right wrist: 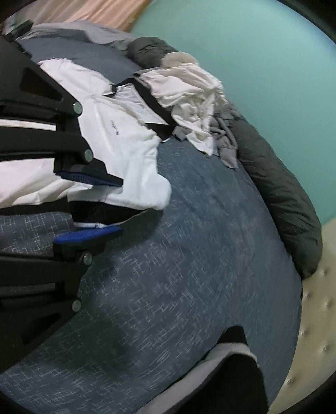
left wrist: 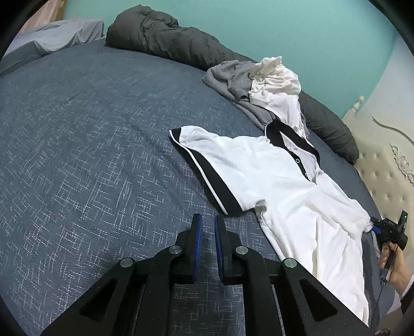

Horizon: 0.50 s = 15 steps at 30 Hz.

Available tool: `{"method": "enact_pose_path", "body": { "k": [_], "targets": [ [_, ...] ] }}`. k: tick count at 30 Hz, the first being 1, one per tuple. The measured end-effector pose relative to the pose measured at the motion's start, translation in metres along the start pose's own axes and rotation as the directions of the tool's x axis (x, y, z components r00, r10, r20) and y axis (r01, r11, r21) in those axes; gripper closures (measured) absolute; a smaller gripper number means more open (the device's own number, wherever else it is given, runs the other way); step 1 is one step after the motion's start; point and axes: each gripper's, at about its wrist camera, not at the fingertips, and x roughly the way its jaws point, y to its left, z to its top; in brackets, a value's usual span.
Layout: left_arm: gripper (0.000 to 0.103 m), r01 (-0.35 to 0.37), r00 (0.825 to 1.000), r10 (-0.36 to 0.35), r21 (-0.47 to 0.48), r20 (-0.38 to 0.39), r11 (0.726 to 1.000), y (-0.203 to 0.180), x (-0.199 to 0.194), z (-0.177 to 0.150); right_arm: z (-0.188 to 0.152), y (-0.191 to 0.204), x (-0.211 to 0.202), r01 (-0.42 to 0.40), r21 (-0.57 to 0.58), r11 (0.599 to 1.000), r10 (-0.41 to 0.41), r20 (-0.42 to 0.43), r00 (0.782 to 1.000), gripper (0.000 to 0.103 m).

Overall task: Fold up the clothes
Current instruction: 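Grasp the other sleeve's black-trimmed cuff with the right gripper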

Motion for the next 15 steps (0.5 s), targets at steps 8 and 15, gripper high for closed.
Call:
{"method": "enact_pose_path", "body": {
  "k": [8, 15],
  "targets": [
    [0.093, -0.001, 1.0, 0.001, 0.002, -0.003, 1.0, -0.001, 0.002, -0.001, 0.007, -0.018, -0.009, 0.041, 0.053, 0.998, -0.041, 0.008, 0.999, 0.062],
    [0.093, -0.001, 1.0, 0.001, 0.005, -0.007, 1.0, -0.002, 0.004, -0.002, 0.004, -0.039, 0.02, 0.199, 0.11, 0.974, -0.188, -0.103, 0.977, 0.062]
  ]
}}
